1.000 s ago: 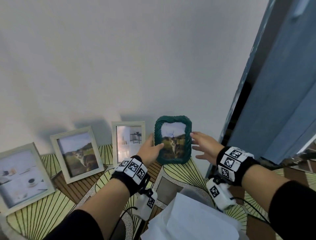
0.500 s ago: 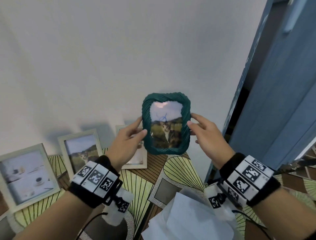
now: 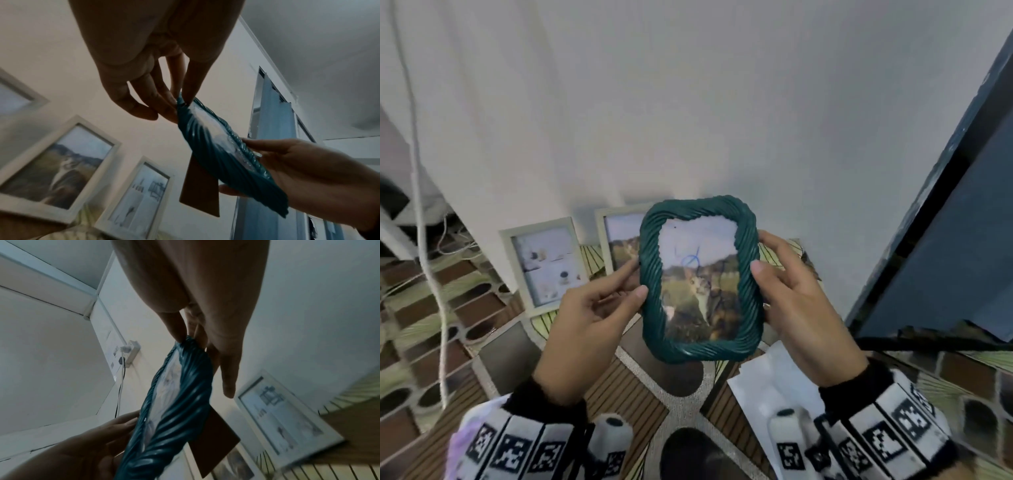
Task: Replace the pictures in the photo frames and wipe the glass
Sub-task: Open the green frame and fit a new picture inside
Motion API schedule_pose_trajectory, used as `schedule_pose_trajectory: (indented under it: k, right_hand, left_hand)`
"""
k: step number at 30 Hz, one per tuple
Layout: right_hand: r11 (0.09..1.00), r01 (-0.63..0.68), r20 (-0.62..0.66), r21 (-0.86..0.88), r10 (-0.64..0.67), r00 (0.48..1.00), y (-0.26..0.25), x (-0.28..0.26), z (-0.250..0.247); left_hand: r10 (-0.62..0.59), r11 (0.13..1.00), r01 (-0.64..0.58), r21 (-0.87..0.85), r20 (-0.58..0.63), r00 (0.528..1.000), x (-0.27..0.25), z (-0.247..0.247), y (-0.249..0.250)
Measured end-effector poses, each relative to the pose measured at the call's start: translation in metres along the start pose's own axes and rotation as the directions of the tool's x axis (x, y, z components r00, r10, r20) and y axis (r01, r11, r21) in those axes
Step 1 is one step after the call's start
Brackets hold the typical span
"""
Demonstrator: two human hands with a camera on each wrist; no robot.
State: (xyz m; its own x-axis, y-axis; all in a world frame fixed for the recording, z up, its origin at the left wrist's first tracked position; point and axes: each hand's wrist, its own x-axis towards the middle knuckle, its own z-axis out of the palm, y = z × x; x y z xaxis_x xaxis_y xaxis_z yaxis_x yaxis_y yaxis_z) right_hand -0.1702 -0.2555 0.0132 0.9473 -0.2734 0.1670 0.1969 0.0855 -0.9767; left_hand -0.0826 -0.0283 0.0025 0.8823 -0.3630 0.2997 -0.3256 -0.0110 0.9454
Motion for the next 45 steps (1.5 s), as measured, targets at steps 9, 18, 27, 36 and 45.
schedule_pose_trajectory:
  k: [9,18,27,36,45]
  right_hand:
    - [0.878,-0.375,0.243,0.298,0.31,0.919,0.051,-0.026,0.025]
    - [0.71,-0.63,0.289,0.315,0.56,0.776,0.099,-0.052,0.027]
    - [0.678,-0.674,0.172,0.293,0.656,0.735,0.114,-0.058,0.026]
    - [0.799,-0.572,0.085,0.185,0.567,0.82,0.1,-0.055,0.022]
    - [0.901,-0.433,0.067,0.028,0.431,0.9,0.084,-0.047,0.027]
  left_hand:
    - [-0.183,0.982,0.183,0.036,-0.004,0.983,-0.061,-0.031,-0.024]
    - [-0.445,0.895,0.438,0.079,0.196,0.874,-0.102,-0.037,-0.063]
    - [-0.429,0.898,0.399,0.186,0.173,0.886,-0.11,-0.025,-0.078]
    - [-0.353,0.935,0.348,0.073,0.307,0.884,-0.094,-0.015,-0.079]
    - [-0.597,0.717,0.65,-0.252,0.262,0.759,-0.078,0.005,-0.087]
